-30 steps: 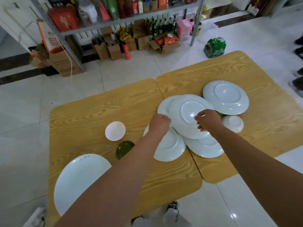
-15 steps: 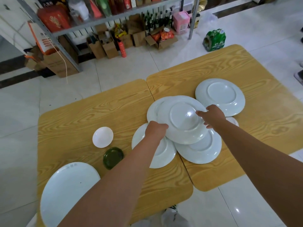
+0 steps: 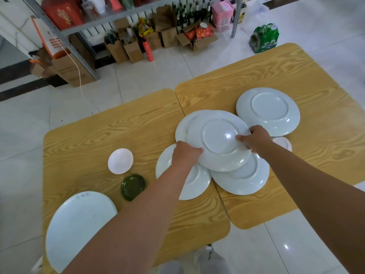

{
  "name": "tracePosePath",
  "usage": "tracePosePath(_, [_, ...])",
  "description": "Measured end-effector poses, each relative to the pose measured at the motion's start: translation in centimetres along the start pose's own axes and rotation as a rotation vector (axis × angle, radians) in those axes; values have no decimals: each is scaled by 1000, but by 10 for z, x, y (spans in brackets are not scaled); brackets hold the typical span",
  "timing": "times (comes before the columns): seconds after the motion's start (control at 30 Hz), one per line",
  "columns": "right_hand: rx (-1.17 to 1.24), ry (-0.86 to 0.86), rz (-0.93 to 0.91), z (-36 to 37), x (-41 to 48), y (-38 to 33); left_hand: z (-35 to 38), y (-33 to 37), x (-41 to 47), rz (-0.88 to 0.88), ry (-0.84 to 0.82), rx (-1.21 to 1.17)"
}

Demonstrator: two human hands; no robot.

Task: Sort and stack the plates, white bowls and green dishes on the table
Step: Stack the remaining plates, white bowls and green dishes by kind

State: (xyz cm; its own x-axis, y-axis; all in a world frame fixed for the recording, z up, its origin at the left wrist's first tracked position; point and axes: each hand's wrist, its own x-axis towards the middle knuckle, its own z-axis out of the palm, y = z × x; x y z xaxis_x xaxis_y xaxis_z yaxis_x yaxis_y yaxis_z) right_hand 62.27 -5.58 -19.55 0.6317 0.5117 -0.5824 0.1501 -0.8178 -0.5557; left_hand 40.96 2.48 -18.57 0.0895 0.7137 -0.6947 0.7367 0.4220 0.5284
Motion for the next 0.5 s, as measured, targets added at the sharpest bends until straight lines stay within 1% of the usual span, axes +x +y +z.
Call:
tracePosePath(0.1, [-7, 17, -25, 1, 1, 2, 1, -2, -2, 20, -2, -2])
tracePosePath(0.2, [-5, 29, -7, 0, -1, 2, 2, -7, -3, 38, -9, -64])
tracePosePath(0.27, [39, 29, 1, -2, -5, 1, 0, -10, -4, 39, -11, -101])
tracePosePath(0.43, [141, 30, -20, -9, -28, -12, -19, -12, -17, 37, -37, -273])
tracePosePath(0.5, [180, 24, -68, -9, -44, -21, -34, -11, -24, 38, -29, -343])
